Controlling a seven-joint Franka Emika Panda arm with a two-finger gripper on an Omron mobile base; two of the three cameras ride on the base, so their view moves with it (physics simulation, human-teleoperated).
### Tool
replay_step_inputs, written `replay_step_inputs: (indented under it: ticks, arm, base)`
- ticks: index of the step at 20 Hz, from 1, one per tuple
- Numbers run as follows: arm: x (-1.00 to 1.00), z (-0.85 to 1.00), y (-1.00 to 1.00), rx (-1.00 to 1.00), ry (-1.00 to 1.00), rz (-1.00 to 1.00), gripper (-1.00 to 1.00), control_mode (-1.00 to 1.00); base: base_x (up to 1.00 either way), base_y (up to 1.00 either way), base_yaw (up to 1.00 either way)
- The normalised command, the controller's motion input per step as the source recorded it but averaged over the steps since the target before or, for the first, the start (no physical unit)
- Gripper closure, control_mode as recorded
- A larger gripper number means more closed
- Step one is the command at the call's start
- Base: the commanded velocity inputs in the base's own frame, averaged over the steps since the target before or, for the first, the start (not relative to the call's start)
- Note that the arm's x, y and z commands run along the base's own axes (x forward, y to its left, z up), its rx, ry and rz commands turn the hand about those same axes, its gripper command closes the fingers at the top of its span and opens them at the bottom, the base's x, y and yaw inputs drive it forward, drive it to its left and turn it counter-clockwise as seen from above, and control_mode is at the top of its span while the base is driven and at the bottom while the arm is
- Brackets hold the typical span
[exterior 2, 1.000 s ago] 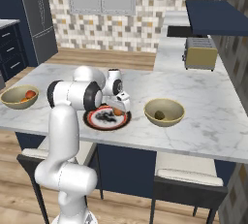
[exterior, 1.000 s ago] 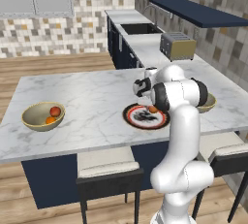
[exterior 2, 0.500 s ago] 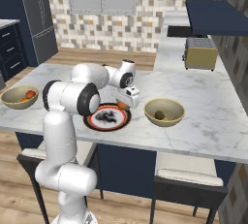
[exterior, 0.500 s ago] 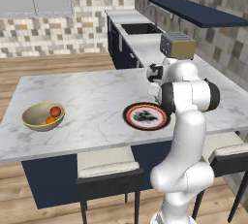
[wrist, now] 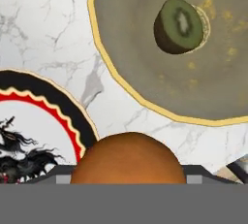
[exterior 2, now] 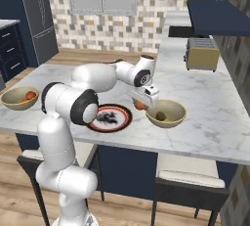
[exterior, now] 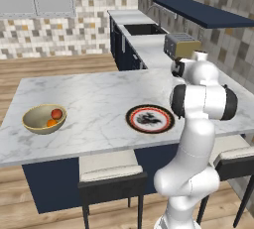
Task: Take the fruits from the plate on the dining counter and place two fruits in each bowl.
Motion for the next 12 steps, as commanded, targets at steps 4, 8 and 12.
replay_step_inputs:
  ticks: [4,8,12]
  arm:
    - [0.04,0.09,-0.78,-0.13,0.02,0.0,1.0,-1.0]
    - [0.09,0.0,-0.69,-0.14,0.0,0.0,1.0,-1.0]
    - [0.18,-0.12,-0.53,-0.1,0.0,0.0,1.0,-1.0]
  base:
    - [0.0,0.0,0.0]
    - [0.0,0.0,0.0]
    - [0.0,0.0,0.0]
